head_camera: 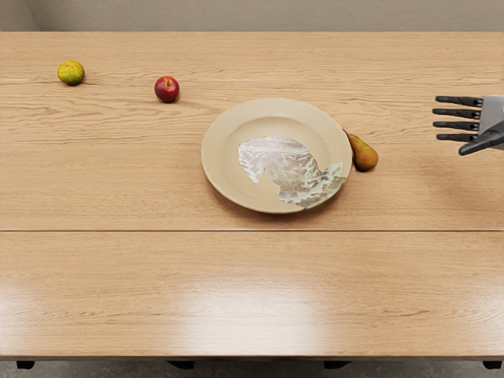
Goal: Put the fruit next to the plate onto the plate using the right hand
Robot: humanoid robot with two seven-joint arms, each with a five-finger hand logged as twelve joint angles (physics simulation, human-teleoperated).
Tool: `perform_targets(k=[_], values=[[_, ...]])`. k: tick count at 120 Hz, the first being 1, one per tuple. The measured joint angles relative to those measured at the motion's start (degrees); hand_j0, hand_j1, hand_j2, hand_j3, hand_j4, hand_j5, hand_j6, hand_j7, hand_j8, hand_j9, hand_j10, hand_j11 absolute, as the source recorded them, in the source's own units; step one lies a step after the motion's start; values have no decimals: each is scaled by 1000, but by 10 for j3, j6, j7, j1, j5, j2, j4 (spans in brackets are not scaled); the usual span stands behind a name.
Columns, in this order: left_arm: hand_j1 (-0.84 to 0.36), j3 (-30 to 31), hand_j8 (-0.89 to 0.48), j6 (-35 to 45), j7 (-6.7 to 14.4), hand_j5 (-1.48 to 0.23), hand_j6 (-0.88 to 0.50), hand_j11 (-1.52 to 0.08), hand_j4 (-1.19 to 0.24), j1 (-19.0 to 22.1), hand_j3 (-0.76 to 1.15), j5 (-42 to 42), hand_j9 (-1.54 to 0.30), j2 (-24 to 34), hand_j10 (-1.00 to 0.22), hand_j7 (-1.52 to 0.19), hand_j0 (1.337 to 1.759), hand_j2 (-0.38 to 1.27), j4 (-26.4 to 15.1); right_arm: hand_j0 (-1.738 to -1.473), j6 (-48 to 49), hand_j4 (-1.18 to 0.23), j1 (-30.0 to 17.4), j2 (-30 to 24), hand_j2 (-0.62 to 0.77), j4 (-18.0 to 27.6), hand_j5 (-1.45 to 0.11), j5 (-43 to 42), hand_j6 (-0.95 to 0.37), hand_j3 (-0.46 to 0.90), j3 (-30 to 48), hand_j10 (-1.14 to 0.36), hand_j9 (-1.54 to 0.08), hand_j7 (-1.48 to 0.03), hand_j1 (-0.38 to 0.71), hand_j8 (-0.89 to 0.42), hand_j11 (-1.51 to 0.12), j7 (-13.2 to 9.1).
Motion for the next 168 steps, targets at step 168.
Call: perform_targets(k=[168], values=[[349, -1, 0, -1, 0, 0, 0, 0, 0, -4, 0, 0, 0, 0, 0, 0, 1658, 0, 0, -1658, -547, -2, 39, 285, 2, 164, 0, -696, -4, 0, -109, -2, 0, 0, -349, -3, 0, -95]])
